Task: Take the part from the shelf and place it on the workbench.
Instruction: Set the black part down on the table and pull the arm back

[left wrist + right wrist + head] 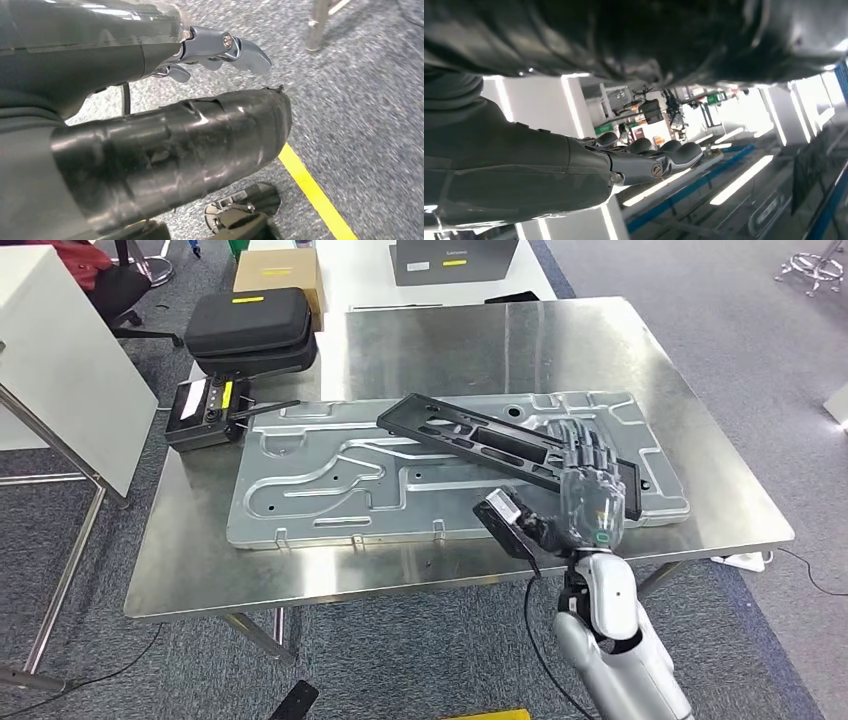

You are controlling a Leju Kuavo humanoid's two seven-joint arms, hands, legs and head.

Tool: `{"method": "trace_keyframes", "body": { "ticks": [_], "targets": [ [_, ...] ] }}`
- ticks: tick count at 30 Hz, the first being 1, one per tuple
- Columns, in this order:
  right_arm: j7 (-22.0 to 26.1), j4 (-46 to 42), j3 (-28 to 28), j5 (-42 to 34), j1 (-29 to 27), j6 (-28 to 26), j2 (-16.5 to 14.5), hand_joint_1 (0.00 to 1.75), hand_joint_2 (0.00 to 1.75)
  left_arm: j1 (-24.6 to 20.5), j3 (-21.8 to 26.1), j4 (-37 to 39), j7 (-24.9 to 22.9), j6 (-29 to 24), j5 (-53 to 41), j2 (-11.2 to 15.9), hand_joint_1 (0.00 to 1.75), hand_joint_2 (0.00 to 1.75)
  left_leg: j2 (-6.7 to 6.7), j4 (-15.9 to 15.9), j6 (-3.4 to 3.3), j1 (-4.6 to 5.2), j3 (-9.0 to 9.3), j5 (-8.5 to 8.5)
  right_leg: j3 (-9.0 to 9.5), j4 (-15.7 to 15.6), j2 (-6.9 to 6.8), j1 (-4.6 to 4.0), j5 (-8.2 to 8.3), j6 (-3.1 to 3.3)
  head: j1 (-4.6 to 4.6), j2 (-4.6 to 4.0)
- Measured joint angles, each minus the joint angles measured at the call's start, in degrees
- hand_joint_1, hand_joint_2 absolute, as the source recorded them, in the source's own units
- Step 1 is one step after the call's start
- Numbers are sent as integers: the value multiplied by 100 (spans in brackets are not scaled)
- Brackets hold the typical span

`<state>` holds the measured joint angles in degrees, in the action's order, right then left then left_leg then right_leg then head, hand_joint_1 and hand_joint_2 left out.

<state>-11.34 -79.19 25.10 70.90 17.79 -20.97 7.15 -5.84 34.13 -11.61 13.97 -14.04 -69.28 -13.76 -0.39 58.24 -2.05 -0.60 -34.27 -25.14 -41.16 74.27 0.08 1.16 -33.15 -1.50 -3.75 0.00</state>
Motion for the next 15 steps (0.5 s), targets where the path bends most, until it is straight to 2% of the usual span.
{"method": "trace_keyframes", "body": {
  "ticks": [1,3,4,5,7,9,10,11,13,14,15],
  "targets": [
    [53,-212,-49,-59,-171,-177,17,0,0,22,22,0,10,-23,16,4,0,0,-6,11,2,0,-2,-4,117,-208,0,0,140,9,1,0],
    [131,-591,-136,-142,-420,-446,30,0,0,53,53,0,24,-59,43,9,0,0,-8,35,21,7,-8,-16,511,-952,-2,-8,454,47,2,0],
    [168,-732,-163,-171,-501,-527,31,0,0,58,61,0,27,-69,53,9,0,0,-5,48,40,16,-13,-21,654,-1247,1,-22,547,67,2,-1],
    [224,-864,-190,-215,-586,-629,31,0,0,58,70,0,30,-79,65,10,0,0,-2,56,63,24,-19,-20,729,-1414,3,-40,583,86,3,-1],
    [405,-1116,-253,-337,-793,-917,26,0,0,62,90,0,33,-101,80,10,0,0,-1,49,118,33,-24,-5,733,-1470,6,-67,602,125,3,-1],
    [574,-1351,-309,-451,-980,-1204,-10,0,0,81,120,0,36,-123,83,14,0,0,-1,112,178,26,-54,-75,737,-1499,-5,-40,644,200,6,-1],
    [624,-1449,-325,-483,-1048,-1285,-37,0,0,89,135,0,37,-130,83,16,0,0,0,261,207,22,-109,-205,734,-1518,-9,-22,671,243,10,-1],
    [649,-1527,-332,-496,-1105,-1319,-63,0,0,91,148,0,39,-134,82,19,0,0,3,528,233,12,-209,-402,726,-1530,-13,-11,692,276,14,-2],
    [667,-1632,-348,-506,-1205,-1328,-90,0,0,92,162,0,42,-137,82,21,0,0,5,1243,274,-2,-468,-819,686,-1529,-19,-18,718,307,20,-1],
    [671,-1667,-356,-509,-1247,-1328,-96,0,0,96,166,0,43,-137,82,22,0,0,5,1512,289,-7,-550,-932,665,-1525,-23,-21,729,308,19,-1],
    [672,-1698,-362,-510,-1279,-1328,-103,0,0,100,167,0,44,-137,82,23,0,0,5,1588,295,-9,-537,-936,645,-1518,-25,-22,742,305,20,-1]
  ]
}}
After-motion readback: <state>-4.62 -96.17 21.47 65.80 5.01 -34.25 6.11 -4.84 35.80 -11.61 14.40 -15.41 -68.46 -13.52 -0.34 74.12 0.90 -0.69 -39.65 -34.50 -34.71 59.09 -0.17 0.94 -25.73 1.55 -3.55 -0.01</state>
